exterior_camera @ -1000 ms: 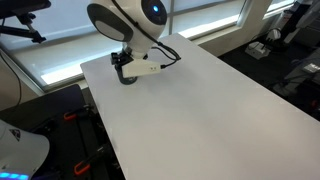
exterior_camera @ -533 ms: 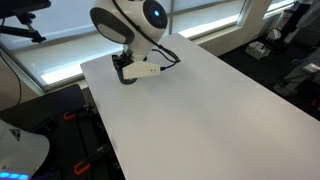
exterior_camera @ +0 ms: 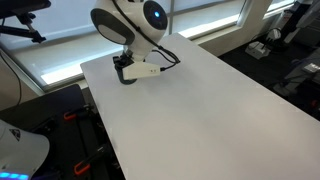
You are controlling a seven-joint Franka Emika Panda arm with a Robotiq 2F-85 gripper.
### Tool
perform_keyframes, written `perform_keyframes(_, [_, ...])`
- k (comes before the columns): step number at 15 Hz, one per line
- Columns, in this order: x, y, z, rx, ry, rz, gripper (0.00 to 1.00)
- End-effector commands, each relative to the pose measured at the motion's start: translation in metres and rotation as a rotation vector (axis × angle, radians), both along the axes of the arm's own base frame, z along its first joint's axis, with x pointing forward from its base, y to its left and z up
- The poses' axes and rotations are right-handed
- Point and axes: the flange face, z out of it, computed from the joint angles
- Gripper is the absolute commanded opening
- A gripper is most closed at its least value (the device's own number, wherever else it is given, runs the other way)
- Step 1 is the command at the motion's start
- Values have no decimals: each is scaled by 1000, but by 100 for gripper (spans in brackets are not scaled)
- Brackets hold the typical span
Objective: Move the sharpie to the table
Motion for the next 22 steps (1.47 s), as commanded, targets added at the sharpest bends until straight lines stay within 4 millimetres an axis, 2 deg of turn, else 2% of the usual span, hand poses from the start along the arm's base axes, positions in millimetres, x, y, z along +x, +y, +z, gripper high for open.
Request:
perform_keyframes(1, [5, 2, 2, -3, -19, -8, 15])
perform_keyframes(6, [5, 2, 2, -6, -17, -8, 5])
perform_keyframes(17, [8, 2, 14, -4, 11, -36, 5])
perform_keyframes(22, [9, 3, 35, 4, 38, -64, 5])
